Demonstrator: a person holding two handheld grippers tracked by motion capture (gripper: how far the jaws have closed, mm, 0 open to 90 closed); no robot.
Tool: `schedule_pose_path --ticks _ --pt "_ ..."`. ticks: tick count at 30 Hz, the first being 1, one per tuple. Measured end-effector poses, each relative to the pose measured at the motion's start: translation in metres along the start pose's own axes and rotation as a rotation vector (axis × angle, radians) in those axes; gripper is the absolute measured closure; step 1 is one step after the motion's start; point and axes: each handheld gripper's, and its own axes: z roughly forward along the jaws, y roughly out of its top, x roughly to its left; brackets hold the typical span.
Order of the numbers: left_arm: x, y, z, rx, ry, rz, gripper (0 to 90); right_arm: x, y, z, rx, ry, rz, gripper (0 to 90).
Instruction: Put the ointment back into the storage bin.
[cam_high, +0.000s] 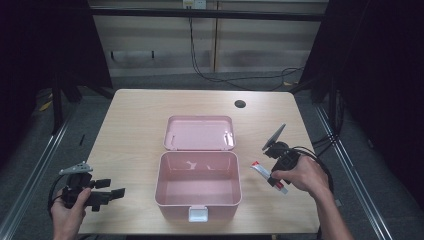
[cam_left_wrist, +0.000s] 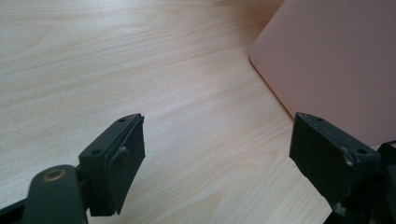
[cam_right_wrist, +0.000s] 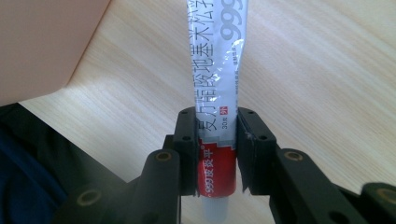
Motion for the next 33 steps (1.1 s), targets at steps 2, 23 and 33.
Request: schedule_pose_path --ticks 2,23,33 --pt "0.000 0.000 0.000 0.002 0.000 0.003 18.1 -0.001 -0.002 -0.004 -0.004 0.002 -0.004 71.4" --pt "0.001 0.000 0.000 0.001 0.006 0.000 18.1 0.005 -0.018 -0.050 -0.108 0.002 -0.067 71.3" --pt "0.001 0.000 -0.001 0.000 0.007 0.000 18.1 0.013 -0.024 -0.067 -0.130 -0.014 -0.197 71.3"
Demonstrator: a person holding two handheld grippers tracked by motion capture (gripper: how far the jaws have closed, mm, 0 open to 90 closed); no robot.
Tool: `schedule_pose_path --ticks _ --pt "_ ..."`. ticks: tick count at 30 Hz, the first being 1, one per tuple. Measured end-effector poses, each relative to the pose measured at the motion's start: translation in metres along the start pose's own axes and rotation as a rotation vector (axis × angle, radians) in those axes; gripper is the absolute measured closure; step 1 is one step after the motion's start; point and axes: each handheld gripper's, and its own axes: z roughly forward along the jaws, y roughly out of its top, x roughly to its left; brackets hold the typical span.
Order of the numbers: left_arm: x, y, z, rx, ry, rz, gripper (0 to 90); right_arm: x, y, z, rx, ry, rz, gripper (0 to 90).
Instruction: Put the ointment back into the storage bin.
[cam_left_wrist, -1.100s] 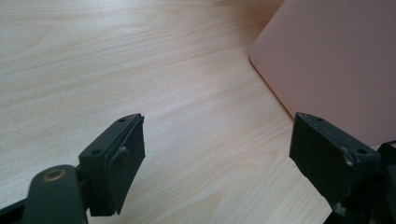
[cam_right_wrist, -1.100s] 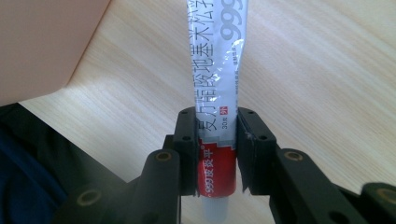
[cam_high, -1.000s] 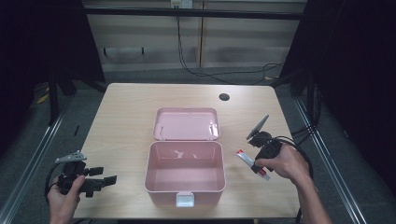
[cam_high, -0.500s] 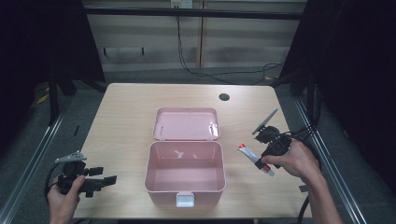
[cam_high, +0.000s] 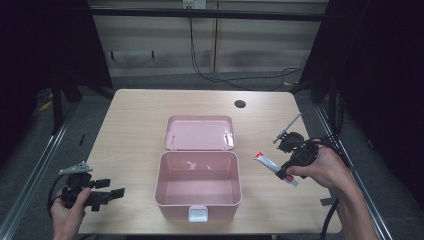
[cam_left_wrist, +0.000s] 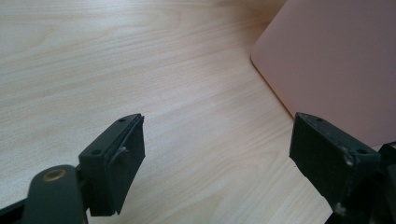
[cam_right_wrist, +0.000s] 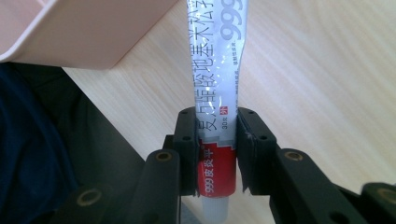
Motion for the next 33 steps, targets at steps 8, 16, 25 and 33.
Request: schedule_pose_path --ticks 8,16,25,33 --pt "0.000 0.000 0.000 0.000 0.001 -0.002 18.1 0.023 0.010 -0.016 -0.013 -0.006 -0.122 71.3" --pt "0.001 0.000 0.000 -0.005 0.001 -0.007 18.1 0.038 0.024 -0.026 -0.022 0.013 -0.217 71.3" --pt "0.001 0.000 -0.001 -0.003 -0.001 -0.002 18.1 0.048 0.037 -0.027 -0.029 0.025 -0.269 71.3" --pt "0.001 0.000 0.000 -0.004 -0.002 -0.004 18.1 0.056 0.047 -0.023 -0.011 0.026 -0.300 71.3"
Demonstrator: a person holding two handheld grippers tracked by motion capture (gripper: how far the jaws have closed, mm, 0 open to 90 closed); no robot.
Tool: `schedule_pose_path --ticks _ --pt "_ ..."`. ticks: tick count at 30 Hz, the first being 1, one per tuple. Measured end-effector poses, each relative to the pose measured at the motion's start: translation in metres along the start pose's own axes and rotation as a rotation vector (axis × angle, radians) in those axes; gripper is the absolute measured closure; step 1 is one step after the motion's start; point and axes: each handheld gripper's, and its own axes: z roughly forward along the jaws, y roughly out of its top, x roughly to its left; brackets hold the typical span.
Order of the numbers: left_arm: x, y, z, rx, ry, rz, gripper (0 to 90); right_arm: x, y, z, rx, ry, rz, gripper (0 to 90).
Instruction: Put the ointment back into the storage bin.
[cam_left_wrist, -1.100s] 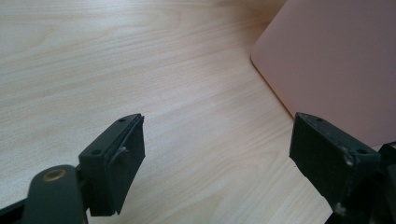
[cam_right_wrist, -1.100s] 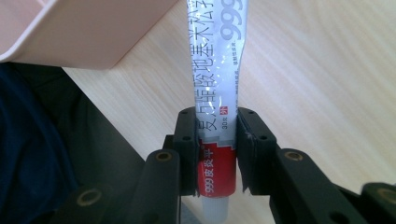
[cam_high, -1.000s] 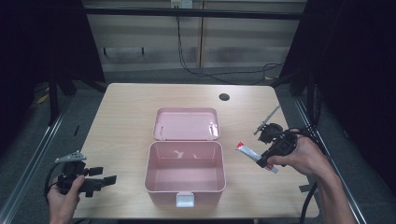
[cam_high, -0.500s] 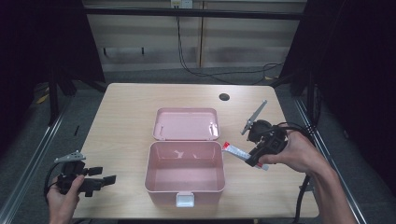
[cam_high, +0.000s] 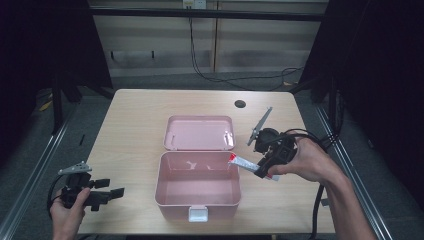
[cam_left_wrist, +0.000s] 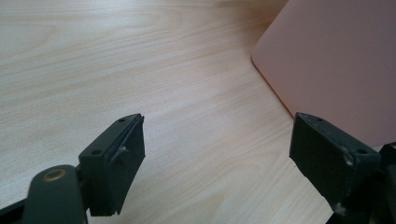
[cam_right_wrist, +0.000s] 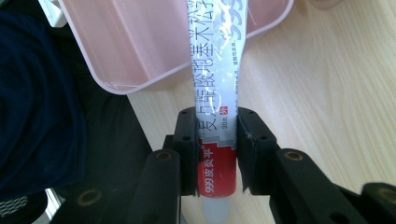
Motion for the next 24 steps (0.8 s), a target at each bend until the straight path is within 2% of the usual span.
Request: schedule_pose_path --ticks 6,8,9,15,17,18,24 --pt "0.000 0.000 -0.001 0.000 0.001 0.005 18.1 0.001 0.010 0.007 0.001 0.017 -0.027 71.3" --pt "0.000 0.000 0.000 0.000 0.000 0.003 18.1 0.002 0.011 0.008 0.006 0.019 -0.021 71.3" --pt "0.000 0.000 0.000 0.000 0.002 0.004 18.1 0.003 0.016 0.011 0.009 0.025 -0.037 71.3" --pt "0.000 0.000 -0.001 -0.001 0.001 0.004 18.1 0.007 0.030 0.014 0.007 0.032 -0.060 71.3" --pt "-0.001 0.000 -0.001 -0.001 0.001 0.005 18.1 0.009 0.034 0.016 0.015 0.039 -0.074 71.3" --pt "-0.001 0.000 -0.001 -0.001 0.000 0.007 18.1 0.011 0.036 0.017 0.024 0.041 -0.066 71.3" --pt "-0.001 0.000 -0.001 -0.002 -0.001 0.006 18.1 0.015 0.049 0.024 0.041 0.060 -0.109 71.3"
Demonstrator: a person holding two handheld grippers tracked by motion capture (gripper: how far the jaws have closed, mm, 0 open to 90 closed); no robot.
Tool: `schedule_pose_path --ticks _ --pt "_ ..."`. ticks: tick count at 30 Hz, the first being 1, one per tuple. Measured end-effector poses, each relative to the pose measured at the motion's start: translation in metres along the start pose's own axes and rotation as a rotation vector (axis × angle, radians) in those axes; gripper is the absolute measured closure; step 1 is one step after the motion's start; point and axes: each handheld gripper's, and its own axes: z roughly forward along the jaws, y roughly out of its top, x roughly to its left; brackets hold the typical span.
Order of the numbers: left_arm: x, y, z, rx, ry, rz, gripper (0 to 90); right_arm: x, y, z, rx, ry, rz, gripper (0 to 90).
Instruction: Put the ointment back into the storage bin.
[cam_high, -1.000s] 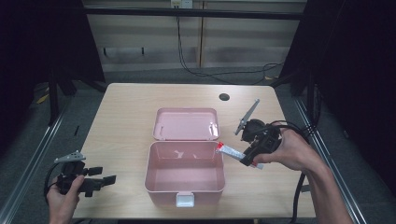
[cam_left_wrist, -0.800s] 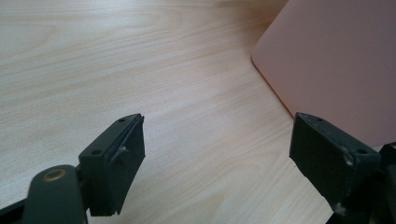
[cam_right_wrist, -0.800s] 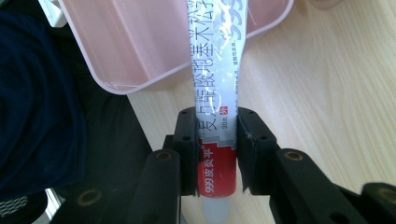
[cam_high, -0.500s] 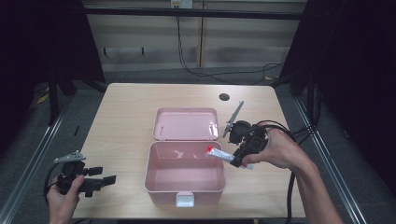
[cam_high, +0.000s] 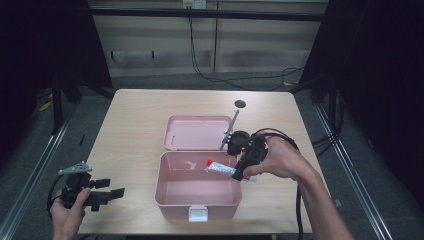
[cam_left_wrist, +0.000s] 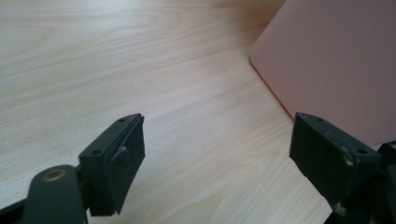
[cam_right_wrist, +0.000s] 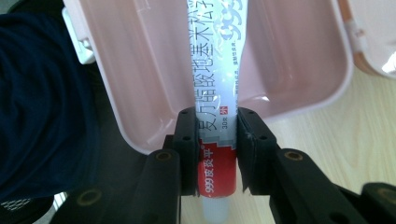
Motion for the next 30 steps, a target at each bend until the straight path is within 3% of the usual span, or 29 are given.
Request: schedule_pose_path --ticks 15,30 --pt "0.000 0.000 0.000 0.000 0.001 0.000 18.1 0.005 0.030 0.021 0.032 0.047 -0.041 71.3" --pt "0.000 0.000 0.000 0.002 -0.002 0.003 18.1 0.015 0.055 0.056 0.070 0.083 -0.095 71.3"
